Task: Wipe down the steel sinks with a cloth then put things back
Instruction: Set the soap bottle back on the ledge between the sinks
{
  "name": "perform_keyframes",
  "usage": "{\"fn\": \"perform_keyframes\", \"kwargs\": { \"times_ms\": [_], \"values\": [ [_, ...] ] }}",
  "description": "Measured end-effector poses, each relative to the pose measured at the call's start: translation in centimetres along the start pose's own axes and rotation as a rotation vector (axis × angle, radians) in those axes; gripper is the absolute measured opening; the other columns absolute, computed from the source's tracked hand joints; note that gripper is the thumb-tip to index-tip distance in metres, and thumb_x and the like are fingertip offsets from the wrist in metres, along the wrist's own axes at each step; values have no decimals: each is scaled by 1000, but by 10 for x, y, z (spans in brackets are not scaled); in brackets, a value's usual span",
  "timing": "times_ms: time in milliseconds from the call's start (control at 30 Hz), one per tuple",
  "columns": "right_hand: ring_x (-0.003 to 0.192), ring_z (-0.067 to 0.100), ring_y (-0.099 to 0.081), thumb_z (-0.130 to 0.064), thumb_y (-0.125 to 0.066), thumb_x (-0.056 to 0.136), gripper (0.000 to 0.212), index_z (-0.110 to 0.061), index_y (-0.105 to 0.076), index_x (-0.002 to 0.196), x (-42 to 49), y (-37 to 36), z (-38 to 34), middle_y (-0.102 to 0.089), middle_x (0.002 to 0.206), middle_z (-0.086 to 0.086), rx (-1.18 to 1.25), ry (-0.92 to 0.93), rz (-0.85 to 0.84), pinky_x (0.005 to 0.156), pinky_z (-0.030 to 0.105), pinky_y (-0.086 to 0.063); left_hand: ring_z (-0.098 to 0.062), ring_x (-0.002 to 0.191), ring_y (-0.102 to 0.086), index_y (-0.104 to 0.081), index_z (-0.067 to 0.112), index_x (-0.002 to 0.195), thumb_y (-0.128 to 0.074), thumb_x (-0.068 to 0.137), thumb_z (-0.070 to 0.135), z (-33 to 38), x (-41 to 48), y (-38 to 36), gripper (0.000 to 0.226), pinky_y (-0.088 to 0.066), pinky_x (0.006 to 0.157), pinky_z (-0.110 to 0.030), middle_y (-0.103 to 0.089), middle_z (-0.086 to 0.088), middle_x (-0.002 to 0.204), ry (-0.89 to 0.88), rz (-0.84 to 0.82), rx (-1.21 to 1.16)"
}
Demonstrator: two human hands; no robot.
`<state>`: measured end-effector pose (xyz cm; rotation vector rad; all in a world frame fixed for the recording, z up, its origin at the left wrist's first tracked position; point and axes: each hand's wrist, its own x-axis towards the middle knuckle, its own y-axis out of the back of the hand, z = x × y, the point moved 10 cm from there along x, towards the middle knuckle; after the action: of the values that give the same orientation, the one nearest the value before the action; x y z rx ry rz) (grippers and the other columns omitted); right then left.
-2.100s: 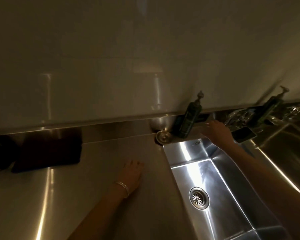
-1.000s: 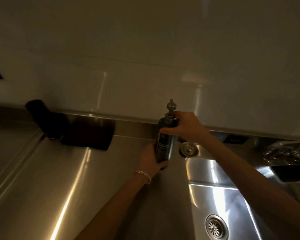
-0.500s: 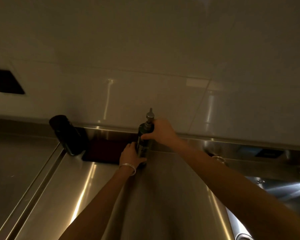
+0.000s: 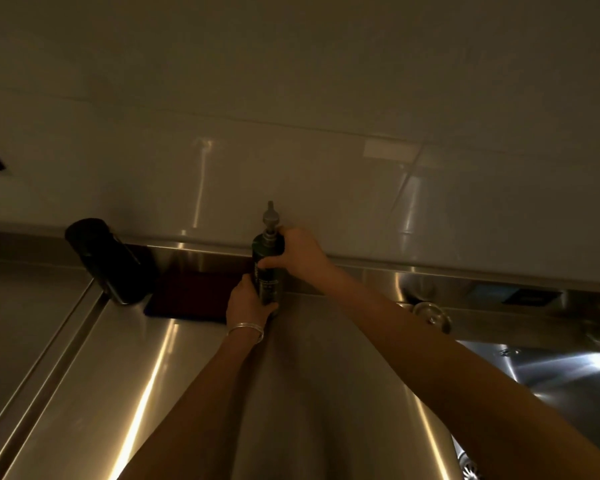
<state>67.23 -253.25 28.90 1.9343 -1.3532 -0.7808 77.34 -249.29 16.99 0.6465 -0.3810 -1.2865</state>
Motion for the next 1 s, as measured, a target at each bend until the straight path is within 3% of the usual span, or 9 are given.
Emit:
{"fn": "perform_keyframes", "kwargs": {
  "times_ms": [100,167,267,367,433,500,700,900,1000],
  "values": [
    [134,29,-36,-33,-77,75,88,-5,-31,144,-19,6,6,-38,147,15,-42,20,-9,110,36,-30,-31,125,-46,-35,5,139,-83,64,9,3,-10,4,89,-40,102,-42,-47,-16,136,2,-10,4],
    [139,27,-28,-35,-76,77,93,-5,-23,148,-44,21,18,-30,152,15,-68,31,39,112,33,-24,-34,128,-41,-27,5,144,-81,67,10,7,-27,12,95,-38,103,-45,-40,-18,141,-3,15,8],
    [138,26,-31,-37,-73,79,87,-7,-27,147,-95,49,55,-33,150,13,-130,-12,105,111,31,-24,-37,117,-50,-40,5,137,-71,78,17,19,-67,10,67,-44,95,-47,-49,-20,132,-57,24,78],
    [131,27,-42,-31,-71,82,70,-9,-39,141,-158,83,110,-44,143,13,-217,-89,164,106,31,-30,-32,111,-52,-56,10,120,-58,87,22,52,-107,-22,36,-41,95,-39,-57,-15,122,-229,-91,433],
    [124,29,-49,-30,-69,84,59,-11,-47,135,-209,111,154,-52,134,13,-264,-179,215,100,35,-38,-26,114,-49,-58,15,115,-45,92,29,86,-134,-65,30,-32,100,-36,-56,-9,123,-449,-241,728],
    [122,28,-50,-34,-66,85,55,-13,-49,133,-266,142,200,-53,133,12,-349,-291,257,99,37,-41,-24,119,-45,-52,15,120,-38,95,32,116,-160,-107,33,-26,103,-33,-52,-7,128,-598,-350,827],
    [123,26,-51,-37,-62,88,59,-18,-42,140,-457,234,321,-50,138,9,-504,-617,294,98,35,-43,-20,131,-37,-45,19,135,-46,93,40,214,-251,-198,46,-22,108,-30,-45,-4,140,-782,-406,684],
    [112,26,-57,-33,-65,86,52,-17,-50,133,-638,296,413,-57,128,10,-410,-839,363,85,31,-47,-18,129,-35,-39,26,137,-39,93,48,289,-351,-284,49,-23,106,-29,-44,3,139,-912,-399,752],
    [120,26,-52,-36,-63,88,61,-15,-41,140,-699,324,444,-50,136,10,-448,-876,393,93,35,-46,-18,133,-32,-36,24,139,-37,94,48,335,-407,-326,51,-18,110,-31,-42,-1,141,-980,-405,765]
  ]
}}
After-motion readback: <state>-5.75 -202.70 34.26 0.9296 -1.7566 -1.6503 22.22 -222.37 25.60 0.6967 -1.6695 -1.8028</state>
